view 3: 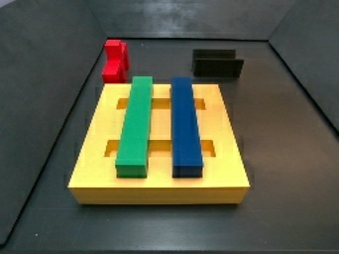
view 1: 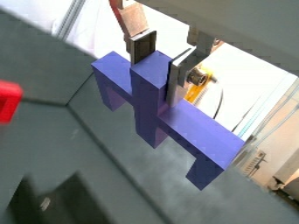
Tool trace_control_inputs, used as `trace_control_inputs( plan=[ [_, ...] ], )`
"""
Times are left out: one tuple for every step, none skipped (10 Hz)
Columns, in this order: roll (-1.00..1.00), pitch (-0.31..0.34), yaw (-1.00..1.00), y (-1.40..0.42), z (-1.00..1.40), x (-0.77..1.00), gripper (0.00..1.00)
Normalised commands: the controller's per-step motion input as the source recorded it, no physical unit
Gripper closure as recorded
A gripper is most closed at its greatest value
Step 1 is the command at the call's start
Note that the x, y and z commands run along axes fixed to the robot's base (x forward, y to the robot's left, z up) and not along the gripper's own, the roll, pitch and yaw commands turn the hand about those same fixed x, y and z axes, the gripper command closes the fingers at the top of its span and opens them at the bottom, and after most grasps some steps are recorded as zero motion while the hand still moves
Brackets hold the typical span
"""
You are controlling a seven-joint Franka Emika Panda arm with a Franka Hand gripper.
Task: Pick up the purple object. Move up. Place the purple object on the fixture. Regrasp the purple object. Move to above the board. Insert the purple object.
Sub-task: Move to above the board.
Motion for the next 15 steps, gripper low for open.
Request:
trace_control_inputs(
  plan=[
    [-0.02,0.062,0.01,-0.01,0.90,0.03,1.00],
    [-0.01,0.077,0.02,-0.02,0.52,0.04,1.00],
    [0.00,0.094,0.03,-0.03,0.19,0.05,1.00],
    [-1.00,0.032,-0.08,-1.40,0.26,-1.12,1.00],
    [-1.00,0.016,-0.08,-1.40,0.28,-1.15,1.00],
    [-1.00,-0.004,-0.07,-1.40,0.29,-1.21,1.00],
    [-1.00,-0.013,-0.06,-1.40,0.25,-1.28,1.00],
    [-1.00,-0.011,-0.06,-1.40,0.27,-1.27,1.00],
    [-1.00,-0.019,-0.05,-1.40,0.27,-1.32,1.00],
    [-1.00,-0.016,-0.05,-0.70,0.12,-0.69,1.00],
    [-1.00,-0.010,-0.05,-0.23,0.03,-0.27,1.00],
    [-1.00,0.005,-0.06,-0.09,0.01,-0.12,1.00],
    [-1.00,-0.008,-0.05,-0.03,0.01,-0.08,1.00],
    [-0.93,-0.027,-0.05,0.00,-0.01,-0.08,1.00],
    [-0.64,-0.038,-0.02,0.03,0.01,-0.07,1.00]
  ],
)
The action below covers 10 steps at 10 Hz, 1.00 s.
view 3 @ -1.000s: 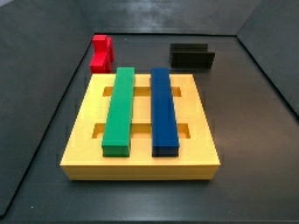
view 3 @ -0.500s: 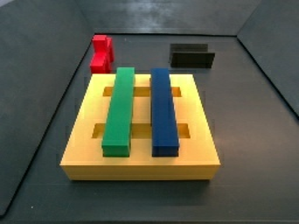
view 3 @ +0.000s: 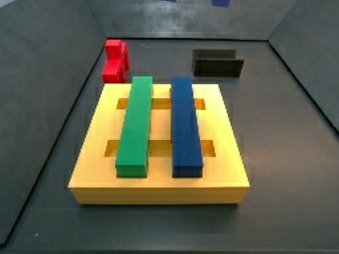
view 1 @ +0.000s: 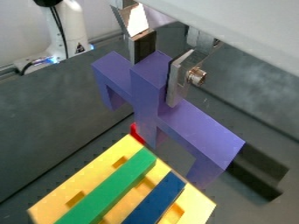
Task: Pick up the purple object. Move up. Place the purple object on the fixture. Regrasp the purple object. Move to above the board. Insert the purple object.
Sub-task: Move to above the board, then insert the purple object.
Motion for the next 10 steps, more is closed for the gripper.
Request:
trace_control_inputs(
  plan=[
    [-0.50,-0.045,-0.02,0.02,0.00,-0.07,1.00],
    [-0.29,-0.044,-0.01,0.01,-0.01,-0.05,1.00],
    [-0.11,0.000,0.00,-0.22,-0.11,0.02,1.00],
    [-0.11,0.000,0.00,-0.29,-0.15,0.00,1.00],
    [-0.09,0.000,-0.03,-0.49,-0.21,0.05,1.00],
    [-0.06,0.000,-0.04,-0.90,-0.36,0.09,1.00],
    [0.01,0.000,0.00,-1.00,-0.64,0.09,1.00],
    [0.04,-0.026,0.00,-1.00,-0.78,0.06,1.00],
    [0.00,-0.040,0.00,-0.94,-1.00,0.16,1.00],
    [-0.02,-0.063,0.03,-0.65,-0.98,0.17,1.00]
  ],
)
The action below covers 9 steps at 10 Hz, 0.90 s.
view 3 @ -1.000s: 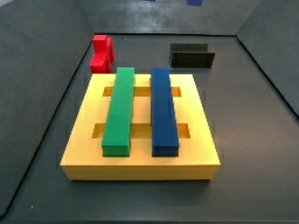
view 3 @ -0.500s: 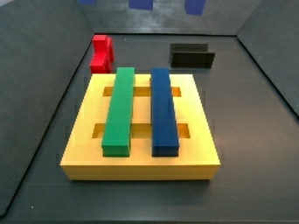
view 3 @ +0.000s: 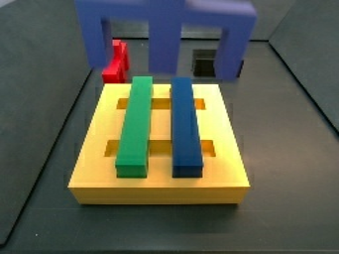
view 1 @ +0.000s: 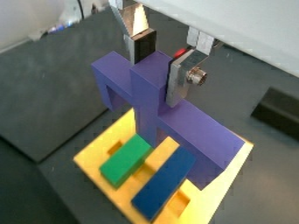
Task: Pick up the purple object. Move up. Place the purple object on the fixture. Regrasp the purple object. Move to above the board. Insert the purple object.
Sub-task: Insert the purple object.
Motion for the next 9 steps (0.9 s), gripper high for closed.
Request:
trace_control_inputs(
  plan=[
    [-0.04,-0.077,0.21,-0.29,-0.97,0.20,1.00],
    [-0.01,-0.099,0.43,-0.14,-0.94,0.20,1.00],
    [-0.08,-0.166,0.44,0.00,-0.76,0.08,1.00],
    [-0.08,-0.291,0.37,0.13,-0.61,0.00,1.00],
    [0.00,-0.199,0.21,0.13,-0.22,-0.04,1.00],
    [0.00,-0.171,0.12,0.12,-0.16,0.00,1.00],
    [0.08,-0.101,0.05,0.00,-0.07,0.00,1.00],
    [0.08,-0.050,0.00,0.04,0.00,0.00,1.00],
    [0.19,-0.047,0.00,0.07,-0.02,-0.09,1.00]
  ],
)
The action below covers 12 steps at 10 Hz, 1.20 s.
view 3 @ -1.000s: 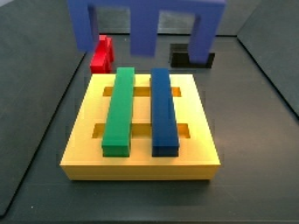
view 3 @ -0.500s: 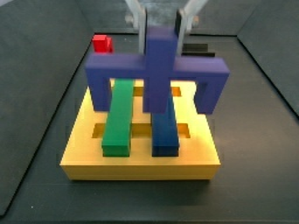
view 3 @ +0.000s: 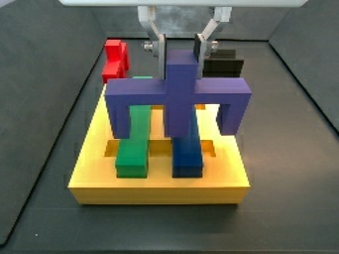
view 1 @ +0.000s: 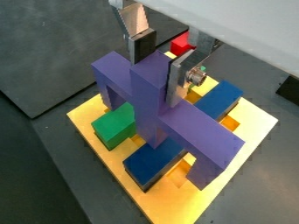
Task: Pick up the purple object. Move up. Place the purple object on the fixture. Regrasp the purple object. Move to above the board. Insert the purple object.
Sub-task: Insert the purple object.
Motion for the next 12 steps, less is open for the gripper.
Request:
trace_control_inputs(
  plan=[
    [0.25,-0.049,0.00,0.00,-0.11,-0.15,1.00],
    [0.23,-0.069,0.00,0.00,-0.15,-0.19,1.00],
    [0.20,-0.083,0.00,0.00,-0.17,-0.17,1.00],
    [0.16,-0.076,0.00,0.00,-0.11,-0.22,1.00],
    [0.11,-0.053,0.00,-0.11,-0.15,0.00,1.00],
    [0.10,-0.034,0.00,-0.10,-0.23,0.00,1.00],
    [0.08,-0.036,0.00,-0.12,-0.30,0.00,1.00],
    [0.06,-0.047,0.00,-0.06,-0.34,0.00,1.00],
    [0.04,-0.020,0.00,-0.15,-0.25,0.00,1.00],
    [0.02,0.000,0.00,-0.12,-0.08,0.01,1.00],
    [0.00,0.036,0.00,-0.08,0.08,0.01,1.00],
    [-0.04,0.051,0.00,0.00,0.23,0.00,1.00]
  ],
)
